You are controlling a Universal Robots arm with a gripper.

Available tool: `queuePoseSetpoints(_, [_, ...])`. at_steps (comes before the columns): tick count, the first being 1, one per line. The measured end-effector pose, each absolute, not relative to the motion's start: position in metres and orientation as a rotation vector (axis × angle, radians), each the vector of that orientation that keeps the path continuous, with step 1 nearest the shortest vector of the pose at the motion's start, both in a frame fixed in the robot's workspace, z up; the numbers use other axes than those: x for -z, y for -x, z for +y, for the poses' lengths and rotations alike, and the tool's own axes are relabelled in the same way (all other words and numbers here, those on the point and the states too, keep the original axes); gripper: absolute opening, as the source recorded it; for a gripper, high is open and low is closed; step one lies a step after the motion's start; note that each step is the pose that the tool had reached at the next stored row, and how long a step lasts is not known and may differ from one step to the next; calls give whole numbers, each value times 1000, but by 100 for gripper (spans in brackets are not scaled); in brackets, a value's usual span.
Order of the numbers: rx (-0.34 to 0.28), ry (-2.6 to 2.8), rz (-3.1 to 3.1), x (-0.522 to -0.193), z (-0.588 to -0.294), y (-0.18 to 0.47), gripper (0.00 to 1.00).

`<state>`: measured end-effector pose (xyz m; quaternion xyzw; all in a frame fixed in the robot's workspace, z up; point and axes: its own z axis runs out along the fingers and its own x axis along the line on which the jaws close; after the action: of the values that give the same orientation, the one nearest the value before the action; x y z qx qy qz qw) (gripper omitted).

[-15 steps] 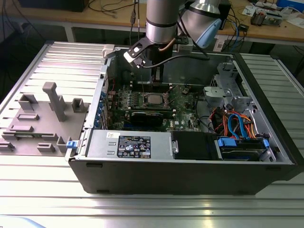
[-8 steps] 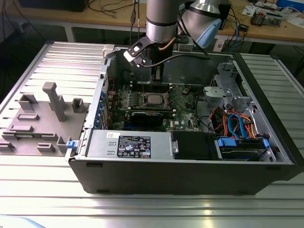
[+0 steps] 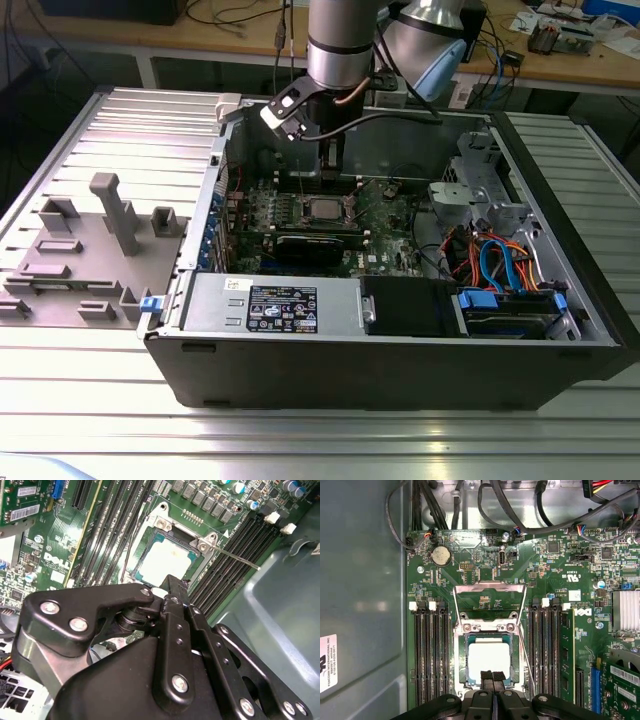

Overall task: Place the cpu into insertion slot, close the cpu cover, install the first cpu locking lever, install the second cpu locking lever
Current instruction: 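Close the cpu cover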

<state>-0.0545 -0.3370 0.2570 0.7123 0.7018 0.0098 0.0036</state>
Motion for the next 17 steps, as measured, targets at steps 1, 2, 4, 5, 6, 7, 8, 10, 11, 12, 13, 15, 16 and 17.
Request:
queuePoseSetpoints(1, [-31, -2233, 2200, -258, -337, 54, 11])
queuePoseSetpoints(2, [-31, -2233, 2200, -258, -337, 54, 11])
queuePoseSetpoints(4, [-32, -2233, 2200, -258, -337, 54, 11])
queuePoseSetpoints(5, [-31, -2233, 2200, -258, -337, 54, 11])
queuePoseSetpoints(6, [-31, -2233, 2200, -258, -337, 54, 11])
queuePoseSetpoints(7, [-31, -2233, 2200, -258, -337, 54, 11])
queuePoseSetpoints(8, [-31, -2233, 2200, -258, -337, 54, 11])
queuePoseSetpoints(10, [-31, -2233, 2200, -259, -337, 55, 11])
queuePoseSetpoints(11, [-31, -2233, 2200, -259, -337, 55, 11])
queuePoseSetpoints(12, [-31, -2233, 2200, -260, -337, 55, 11])
queuePoseSetpoints(13, [-31, -2233, 2200, -261, -337, 54, 11])
queuePoseSetpoints(15, [-31, -2233, 2200, -262, -337, 54, 11])
queuePoseSetpoints(16, [-31, -2233, 2200, -262, -337, 54, 11])
queuePoseSetpoints(17, [-32, -2233, 2200, -262, -337, 54, 11])
